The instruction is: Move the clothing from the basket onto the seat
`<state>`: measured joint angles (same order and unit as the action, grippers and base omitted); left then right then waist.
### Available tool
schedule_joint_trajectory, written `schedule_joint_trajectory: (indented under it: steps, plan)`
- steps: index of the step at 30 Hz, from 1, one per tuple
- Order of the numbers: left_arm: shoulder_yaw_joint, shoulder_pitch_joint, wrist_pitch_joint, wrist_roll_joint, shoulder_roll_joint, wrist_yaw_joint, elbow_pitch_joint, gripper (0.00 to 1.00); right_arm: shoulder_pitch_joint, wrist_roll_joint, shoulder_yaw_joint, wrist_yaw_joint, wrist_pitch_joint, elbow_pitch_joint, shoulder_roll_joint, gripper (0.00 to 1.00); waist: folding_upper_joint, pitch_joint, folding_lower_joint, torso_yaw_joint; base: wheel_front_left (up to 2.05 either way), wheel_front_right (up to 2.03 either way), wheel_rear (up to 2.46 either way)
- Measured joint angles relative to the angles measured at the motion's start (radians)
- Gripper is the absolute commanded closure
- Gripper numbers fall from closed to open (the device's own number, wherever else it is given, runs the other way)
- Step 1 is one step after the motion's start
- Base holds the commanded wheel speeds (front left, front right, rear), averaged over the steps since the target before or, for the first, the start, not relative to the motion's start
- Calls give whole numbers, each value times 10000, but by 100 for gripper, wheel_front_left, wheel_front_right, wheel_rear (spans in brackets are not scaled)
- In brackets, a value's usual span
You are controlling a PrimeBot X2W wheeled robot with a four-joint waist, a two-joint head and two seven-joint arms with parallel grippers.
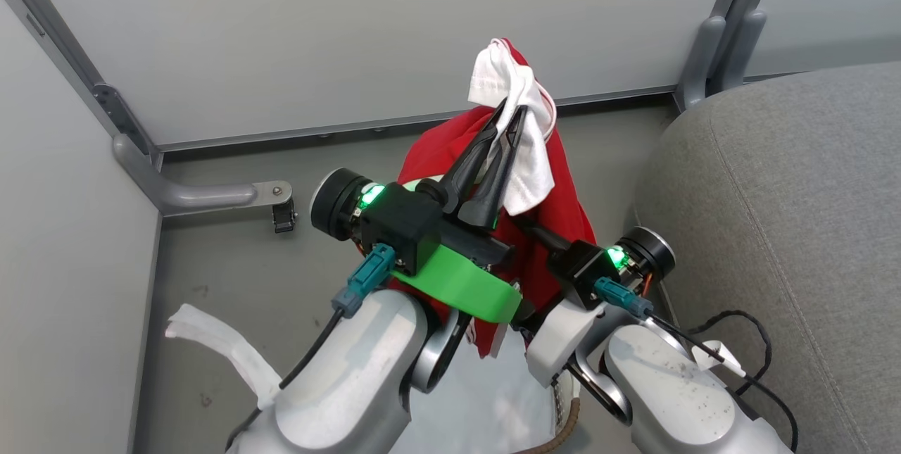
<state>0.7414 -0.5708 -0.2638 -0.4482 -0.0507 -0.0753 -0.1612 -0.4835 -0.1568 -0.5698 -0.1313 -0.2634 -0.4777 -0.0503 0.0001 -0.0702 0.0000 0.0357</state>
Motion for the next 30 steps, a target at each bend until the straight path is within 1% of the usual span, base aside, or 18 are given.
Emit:
schedule_joint_trajectory:
  steps: [10, 21, 22, 23, 24, 25, 30]
  plan:
    - [458, -62, 0, -188, -2, -35, 196, 100, -267, -31, 79, 0, 0, -65, -2, 0, 0, -47, 0, 227, 0, 0, 0]
    - [832, -193, 0, -345, -2, -56, 326, 100, -642, -104, 104, 0, 0, -307, 4, 0, -1, -110, 0, 663, 0, 0, 0]
    - [842, -200, 0, -345, -2, -56, 326, 100, -646, -107, 127, 0, 0, -309, 4, 7, 0, -128, 0, 696, 0, 0, 0]
    - [853, -202, 0, -347, -2, -56, 326, 100, -646, -134, 163, 0, 0, -311, 4, 59, 0, -140, 0, 719, 0, 0, 0]
    - [871, -203, 0, -347, -2, -65, 334, 100, -647, -217, 217, 0, 0, -303, 4, 84, 0, -156, 0, 745, 0, 0, 0]
    - [888, -204, 0, -347, -2, -81, 349, 100, -651, -251, 247, 0, 0, -293, 0, 100, 0, -171, 0, 769, 0, 0, 0]
    - [926, -210, 0, -349, -4, -117, 364, 100, -658, -587, 337, 0, 0, -368, 2, 100, 0, -223, 0, 830, 0, 0, 0]
